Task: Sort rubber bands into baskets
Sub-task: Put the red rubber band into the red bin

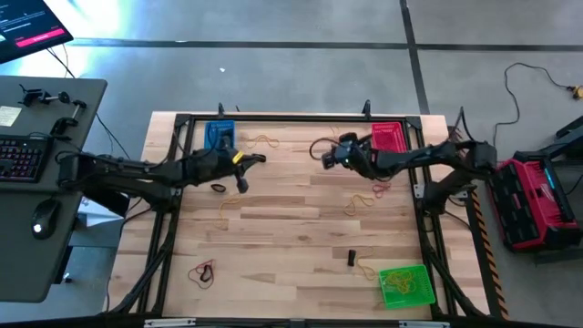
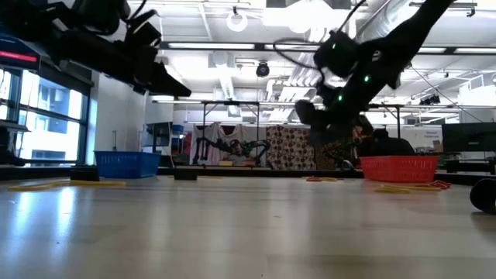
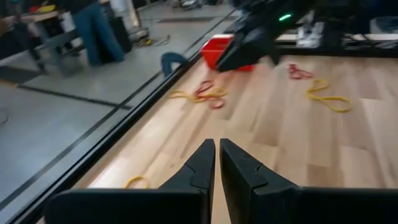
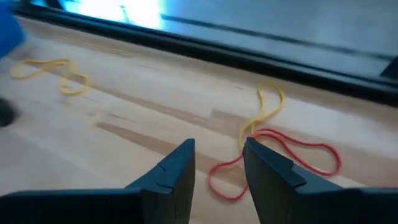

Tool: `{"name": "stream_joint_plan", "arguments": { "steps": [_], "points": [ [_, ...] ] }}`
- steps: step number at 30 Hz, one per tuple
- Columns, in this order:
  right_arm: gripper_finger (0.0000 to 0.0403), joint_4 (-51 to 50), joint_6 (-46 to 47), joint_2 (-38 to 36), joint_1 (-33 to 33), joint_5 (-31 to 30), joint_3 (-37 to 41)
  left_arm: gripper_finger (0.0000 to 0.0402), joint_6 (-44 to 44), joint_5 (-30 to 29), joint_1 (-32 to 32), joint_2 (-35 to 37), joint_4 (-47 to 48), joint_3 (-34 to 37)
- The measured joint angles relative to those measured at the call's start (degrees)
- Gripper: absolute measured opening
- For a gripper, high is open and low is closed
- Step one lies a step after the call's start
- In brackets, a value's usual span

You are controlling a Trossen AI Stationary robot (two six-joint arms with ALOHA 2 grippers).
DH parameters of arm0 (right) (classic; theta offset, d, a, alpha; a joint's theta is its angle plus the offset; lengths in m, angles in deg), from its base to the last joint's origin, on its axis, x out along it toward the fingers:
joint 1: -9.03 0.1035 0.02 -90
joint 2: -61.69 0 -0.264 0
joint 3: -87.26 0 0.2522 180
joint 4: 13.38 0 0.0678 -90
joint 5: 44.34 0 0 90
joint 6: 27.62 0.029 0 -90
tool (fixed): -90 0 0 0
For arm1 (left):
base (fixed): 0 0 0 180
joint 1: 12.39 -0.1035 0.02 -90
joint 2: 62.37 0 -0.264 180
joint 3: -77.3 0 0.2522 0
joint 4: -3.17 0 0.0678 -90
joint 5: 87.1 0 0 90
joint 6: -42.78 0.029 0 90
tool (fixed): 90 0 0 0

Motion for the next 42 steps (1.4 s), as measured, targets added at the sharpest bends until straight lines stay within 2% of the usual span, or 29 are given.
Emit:
{"name": "stream_joint_plan", "arguments": {
  "steps": [7,25,29,37,42],
  "points": [
    [0.0126,1.19,1.41,5.31,-4.68,6.09,-0.74,0.0014,1.69,-0.41,3.84,-0.02,-2.48,1.11],
    [0.0124,3.16,2.66,13.69,-8.04,6.19,-2.54,0.0014,3.19,-0.59,7.05,-0.04,-2.06,1.11],
    [0.0102,4.17,2.69,15.29,-8.44,6.06,-2.54,0.0014,3.32,-0.59,7.07,-0.04,-2.03,1.11],
    [0.0009,4.86,1.33,16.04,-8.6,5.18,-2.6,0.0014,3.25,-0.49,7.07,-0.04,-1.99,1.11],
    [0.001,5.82,0.47,16.04,-8.55,5.9,-2.54,0.0014,3.17,-0.35,7.07,-0.04,-1.99,1.11]
  ]
}}
